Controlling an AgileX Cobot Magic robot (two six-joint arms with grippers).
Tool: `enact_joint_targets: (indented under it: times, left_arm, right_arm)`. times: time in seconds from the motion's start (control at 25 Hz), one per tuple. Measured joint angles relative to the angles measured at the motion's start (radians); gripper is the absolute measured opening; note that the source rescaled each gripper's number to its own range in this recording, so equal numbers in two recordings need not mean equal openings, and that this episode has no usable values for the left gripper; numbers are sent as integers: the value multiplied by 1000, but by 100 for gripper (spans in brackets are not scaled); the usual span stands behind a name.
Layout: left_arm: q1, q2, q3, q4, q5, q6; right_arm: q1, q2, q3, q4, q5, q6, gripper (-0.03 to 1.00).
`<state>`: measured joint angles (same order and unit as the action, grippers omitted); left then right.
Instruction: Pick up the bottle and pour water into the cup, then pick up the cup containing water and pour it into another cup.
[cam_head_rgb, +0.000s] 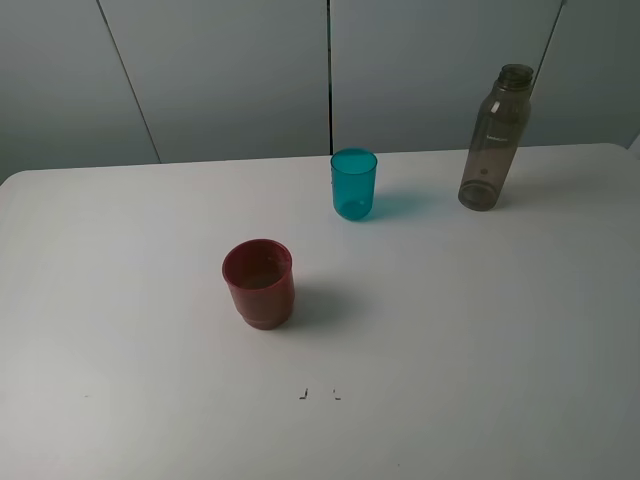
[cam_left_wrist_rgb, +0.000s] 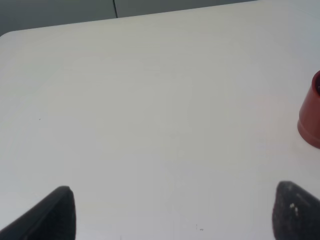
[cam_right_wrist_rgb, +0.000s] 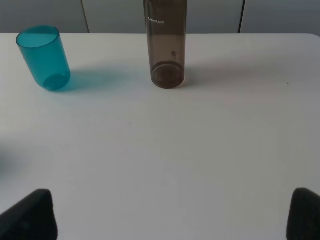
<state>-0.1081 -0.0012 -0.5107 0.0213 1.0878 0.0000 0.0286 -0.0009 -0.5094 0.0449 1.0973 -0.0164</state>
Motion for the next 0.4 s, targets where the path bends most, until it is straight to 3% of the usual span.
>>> enact_joint_targets:
  times: [0.4]
  left_arm:
    - [0,0,0,0,0,0]
  right_arm:
    - [0,0,0,0,0,0,100]
